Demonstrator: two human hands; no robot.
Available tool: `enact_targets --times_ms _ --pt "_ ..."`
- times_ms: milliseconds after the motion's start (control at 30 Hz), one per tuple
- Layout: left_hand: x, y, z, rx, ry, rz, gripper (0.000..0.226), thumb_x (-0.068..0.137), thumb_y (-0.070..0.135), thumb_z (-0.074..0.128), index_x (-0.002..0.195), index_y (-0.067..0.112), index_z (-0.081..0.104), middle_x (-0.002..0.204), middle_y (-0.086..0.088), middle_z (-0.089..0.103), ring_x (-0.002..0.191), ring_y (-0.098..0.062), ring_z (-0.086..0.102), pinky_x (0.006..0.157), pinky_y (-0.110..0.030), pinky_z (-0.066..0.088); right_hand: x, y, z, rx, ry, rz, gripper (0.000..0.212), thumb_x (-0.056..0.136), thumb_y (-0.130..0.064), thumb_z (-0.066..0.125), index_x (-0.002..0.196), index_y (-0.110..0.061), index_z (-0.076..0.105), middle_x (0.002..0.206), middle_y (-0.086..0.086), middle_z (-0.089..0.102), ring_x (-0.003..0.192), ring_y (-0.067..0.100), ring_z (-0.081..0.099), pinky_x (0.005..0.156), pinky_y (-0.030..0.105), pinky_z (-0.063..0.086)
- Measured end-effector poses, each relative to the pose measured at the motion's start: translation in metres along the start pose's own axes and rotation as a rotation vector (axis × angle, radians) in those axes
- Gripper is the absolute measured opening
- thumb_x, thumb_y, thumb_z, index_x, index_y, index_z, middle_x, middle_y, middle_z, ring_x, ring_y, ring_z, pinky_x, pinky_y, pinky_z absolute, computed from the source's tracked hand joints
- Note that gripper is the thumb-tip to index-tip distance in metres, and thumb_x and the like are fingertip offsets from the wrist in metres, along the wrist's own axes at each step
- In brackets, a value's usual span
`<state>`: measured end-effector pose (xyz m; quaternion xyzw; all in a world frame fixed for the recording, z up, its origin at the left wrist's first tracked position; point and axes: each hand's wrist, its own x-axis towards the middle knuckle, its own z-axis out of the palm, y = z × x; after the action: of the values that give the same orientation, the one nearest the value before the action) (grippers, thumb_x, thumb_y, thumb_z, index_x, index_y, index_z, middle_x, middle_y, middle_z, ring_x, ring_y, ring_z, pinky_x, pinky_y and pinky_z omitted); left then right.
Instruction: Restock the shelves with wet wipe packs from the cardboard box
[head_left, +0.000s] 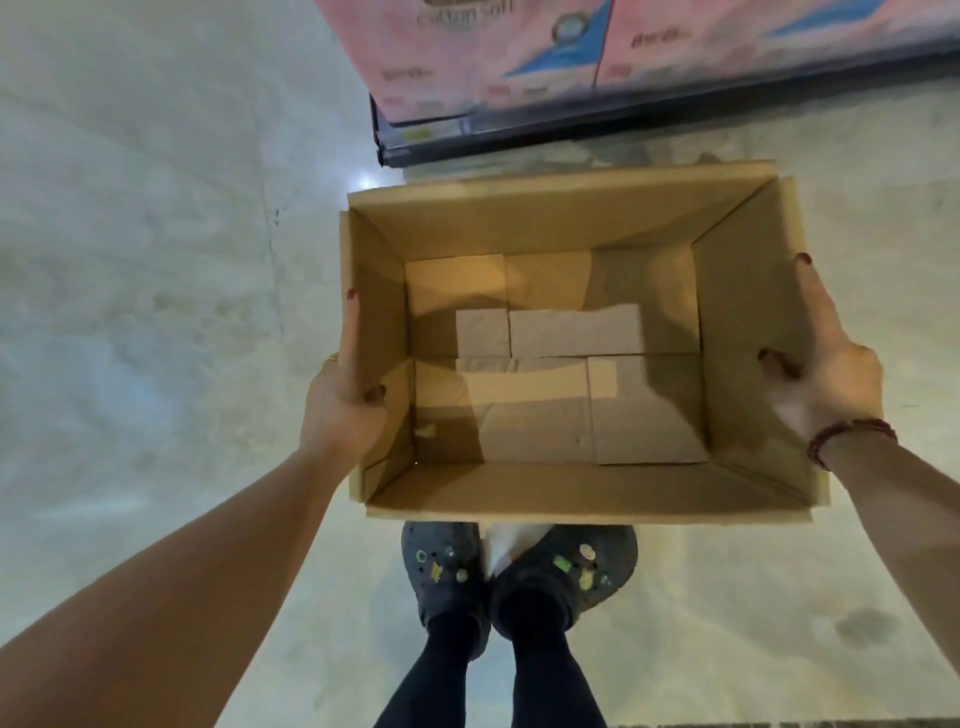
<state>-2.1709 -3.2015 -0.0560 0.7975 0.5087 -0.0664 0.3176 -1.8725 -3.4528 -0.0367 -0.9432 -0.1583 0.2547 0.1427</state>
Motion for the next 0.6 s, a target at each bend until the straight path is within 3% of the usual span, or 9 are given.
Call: enact_targets --times_ms 133,300,433,600 --pt "0.018 -0.015 0.034 -0.008 0.015 -0.019 0.100 0.091 -0.003 0.053 0.148 0.045 -0.015 0.132 -0.006 0.049 0.096 -0.012 0.044 0.083 -0.031 0.048 0.025 0.009 0.028 -0.007 -0.001 -0.002 0.083 0.091 -0.009 0.050 0.144 -0.055 0.006 0.120 0.028 0.056 0.103 0.049 0.053 0.095 0.050 0.046" --pt "0.033 -0.027 0.061 0.005 0.017 -0.011 0.099 0.091 0.003 0.055 0.147 0.043 -0.016 0.121 -0.011 0.055 0.089 -0.017 0.051 0.079 -0.036 0.052 0.044 0.017 0.048 -0.033 -0.015 -0.004 0.082 0.090 -0.009 0.050 0.145 -0.052 0.007 0.115 0.030 0.058 0.101 0.049 0.053 0.094 0.047 0.045" --pt "0.041 -0.033 0.075 0.004 0.023 -0.027 0.099 0.089 0.003 0.055 0.148 0.042 -0.015 0.113 -0.013 0.058 0.084 -0.020 0.055 0.075 -0.037 0.052 0.050 0.025 0.062 -0.018 -0.014 0.010 0.083 0.090 -0.010 0.051 0.143 -0.054 0.006 0.115 0.027 0.059 0.101 0.049 0.054 0.092 0.049 0.046" --pt "0.043 -0.037 0.080 0.059 0.023 -0.021 0.097 0.091 0.006 0.057 0.150 0.038 -0.013 0.118 -0.014 0.057 0.081 -0.016 0.052 0.071 -0.032 0.049 0.052 0.031 0.070 0.028 -0.025 0.039 0.086 0.090 -0.007 0.052 0.144 -0.052 0.002 0.107 0.026 0.058 0.091 0.043 0.054 0.084 0.049 0.048"
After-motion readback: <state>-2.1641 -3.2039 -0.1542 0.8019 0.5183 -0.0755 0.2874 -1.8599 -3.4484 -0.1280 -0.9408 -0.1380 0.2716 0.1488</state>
